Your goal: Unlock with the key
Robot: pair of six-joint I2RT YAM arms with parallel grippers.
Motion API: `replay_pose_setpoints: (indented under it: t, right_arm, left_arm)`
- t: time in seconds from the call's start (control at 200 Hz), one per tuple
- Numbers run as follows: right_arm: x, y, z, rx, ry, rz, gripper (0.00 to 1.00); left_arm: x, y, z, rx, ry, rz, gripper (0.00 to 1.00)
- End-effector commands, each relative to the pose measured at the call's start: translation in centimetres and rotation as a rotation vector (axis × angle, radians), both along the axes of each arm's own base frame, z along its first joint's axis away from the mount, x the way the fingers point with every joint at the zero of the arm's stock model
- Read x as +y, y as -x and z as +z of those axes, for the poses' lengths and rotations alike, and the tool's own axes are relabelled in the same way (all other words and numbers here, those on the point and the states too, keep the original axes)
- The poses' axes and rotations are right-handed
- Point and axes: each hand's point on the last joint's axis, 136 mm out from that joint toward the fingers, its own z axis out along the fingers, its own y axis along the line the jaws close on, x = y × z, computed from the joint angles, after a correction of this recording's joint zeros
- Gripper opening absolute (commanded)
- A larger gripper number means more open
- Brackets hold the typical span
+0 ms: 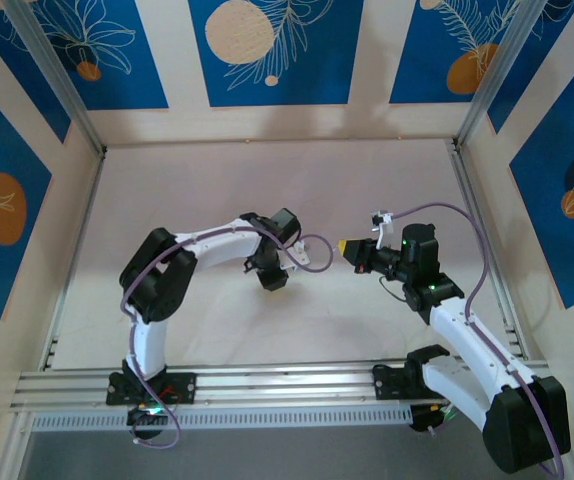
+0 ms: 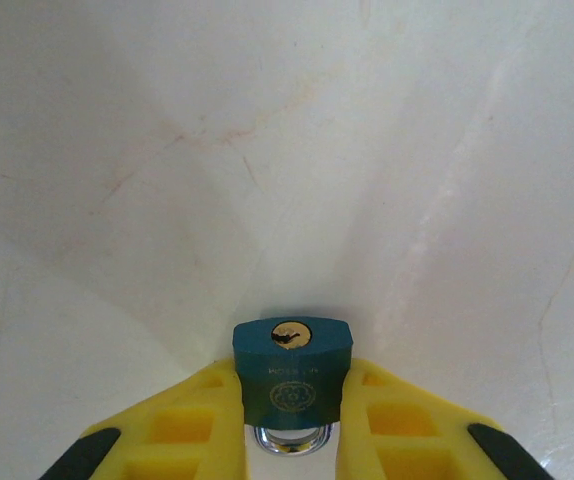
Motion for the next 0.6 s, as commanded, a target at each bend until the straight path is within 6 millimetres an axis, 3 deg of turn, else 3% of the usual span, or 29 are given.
replay_pose_setpoints:
  t: [0.0, 0.4, 0.595]
  right_arm:
    - [-0.2, 0.0, 0.8, -0.008, -0.010, -0.016, 0.00]
    - [-1.0, -0.6, 0.8, 0.028, -0.016, -0.090, 0.00]
    - [-0.3, -0.7, 0.4, 0.055, -0.018, -0.119, 0.00]
  left_arm:
    - [-1.1, -0.3, 2.3, -0.046, 0.100, 0.013, 0.19]
    - [-2.0, -1.6, 6.0, -0.238, 0.325, 0.078, 0.19]
    - [-2.6, -1.7, 9.1, -0.389, 0.473, 0.085, 0.19]
